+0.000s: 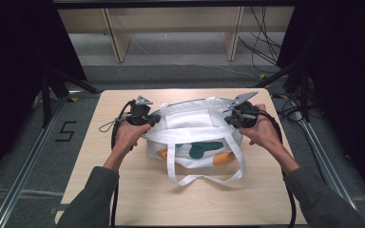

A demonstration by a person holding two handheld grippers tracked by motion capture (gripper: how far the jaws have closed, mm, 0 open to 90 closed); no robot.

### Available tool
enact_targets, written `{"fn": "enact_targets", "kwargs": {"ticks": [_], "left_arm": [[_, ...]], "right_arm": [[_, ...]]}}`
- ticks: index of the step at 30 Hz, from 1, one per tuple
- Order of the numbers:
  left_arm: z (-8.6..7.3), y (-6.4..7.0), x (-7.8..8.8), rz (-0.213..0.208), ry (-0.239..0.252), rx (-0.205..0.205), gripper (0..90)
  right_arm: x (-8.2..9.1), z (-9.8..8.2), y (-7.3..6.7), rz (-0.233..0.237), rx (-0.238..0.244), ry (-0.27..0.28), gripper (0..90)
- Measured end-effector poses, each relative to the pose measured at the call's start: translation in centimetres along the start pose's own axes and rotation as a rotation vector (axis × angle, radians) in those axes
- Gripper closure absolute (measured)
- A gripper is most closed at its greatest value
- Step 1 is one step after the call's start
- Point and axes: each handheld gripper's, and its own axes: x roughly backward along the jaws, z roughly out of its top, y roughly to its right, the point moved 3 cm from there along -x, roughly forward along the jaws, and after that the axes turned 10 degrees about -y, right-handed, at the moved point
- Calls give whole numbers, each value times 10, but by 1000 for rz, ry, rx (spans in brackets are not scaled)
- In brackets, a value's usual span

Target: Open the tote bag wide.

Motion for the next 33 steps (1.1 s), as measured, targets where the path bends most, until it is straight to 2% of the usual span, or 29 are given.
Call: {"fn": "enact_targets", "kwargs": {"ticks": [1, 2, 3, 4, 5, 6, 7, 9, 10, 11, 12, 14, 15, 16, 19, 20, 21, 22, 23, 24, 25, 26, 27, 28, 29, 30, 31, 32, 33], "left_arm": [[-4, -3, -12, -16, -19, 28, 893], [-9, -5, -22, -27, -26, 58, 893], [-12, -7, -30, -40, -32, 73, 894], [-14, -9, -34, -48, -29, 85, 894], [-13, -11, -35, -62, -16, 108, 894], [-11, -12, -34, -55, -33, 109, 893], [-11, -12, -34, -55, -33, 109, 893], [-6, -8, -30, -17, -45, 84, 893], [-2, -3, -24, -24, -30, 60, 892], [-2, -3, -24, -24, -30, 60, 892], [4, 5, -19, -22, -17, 34, 892], [8, 9, -16, -42, -1, 29, 892], [13, 14, -14, -114, 48, 67, 892], [18, 18, -14, -146, 74, 85, 892], [28, 27, -22, -158, 41, 42, 892], [33, 32, -35, -123, 1, 17, 893], [35, 32, -41, -94, -22, 5, 893], [37, 30, -47, -80, -33, 11, 893], [37, 30, -47, -80, -33, 11, 894], [39, 27, -54, -92, -47, 54, 894], [40, 27, -56, -86, -41, 63, 894], [42, 27, -56, -97, -49, 56, 894], [42, 27, -56, -97, -49, 56, 894], [43, 30, -53, -79, -40, 47, 894], [43, 30, -53, -79, -40, 47, 893], [42, 33, -47, -86, -29, 38, 893], [42, 33, -47, -86, -29, 38, 893], [40, 36, -40, -88, -3, 33, 893], [39, 39, -36, -94, 10, 30, 893]], "right_arm": [[-14, -9, 3, -1, -8, -41, 900], [-27, -16, 6, -3, -12, -46, 900], [-38, -23, 8, 22, -16, -43, 900], [-44, -29, 8, 44, -76, -41, 900], [-46, -32, 9, 57, -101, -49, 900], [-46, -31, 9, 57, -98, -12, 900], [-46, -31, 9, 57, -98, -12, 900], [-35, -22, 8, 47, -86, -17, 900], [-24, -12, 6, 65, -102, 28, 900], [-24, -12, 6, 65, -102, 28, 900], [-21, 1, 5, 71, -77, 86, 900], [-22, 5, 3, 81, -85, 74, 900], [-27, 9, 4, 75, -62, 77, 900], [-38, 13, -1, 81, -61, 26, 900], [-43, 12, -2, 106, -62, -3, 900], [-44, 5, -6, 171, -52, -23, 900], [-44, 2, -11, 205, -56, -21, 900], [-41, -3, -14, 227, -38, -31, 900], [-41, -3, -14, 227, -38, -31, 900], [-35, -16, -27, 298, -11, -55, 900], [-35, -25, -37, 333, 37, -71, 900], [-36, -34, -49, 340, 62, -103, 900], [-36, -34, -49, 340, 62, -103, 900], [-39, -46, -64, 344, 93, -162, 900], [-39, -46, -64, 344, 93, -162, 900], [-34, -40, -59, 324, 58, -114, 900], [-34, -40, -59, 324, 58, -114, 900], [-31, -35, -56, 312, 36, -78, 900], [-25, -23, -46, 276, 46, 2, 900]]}}
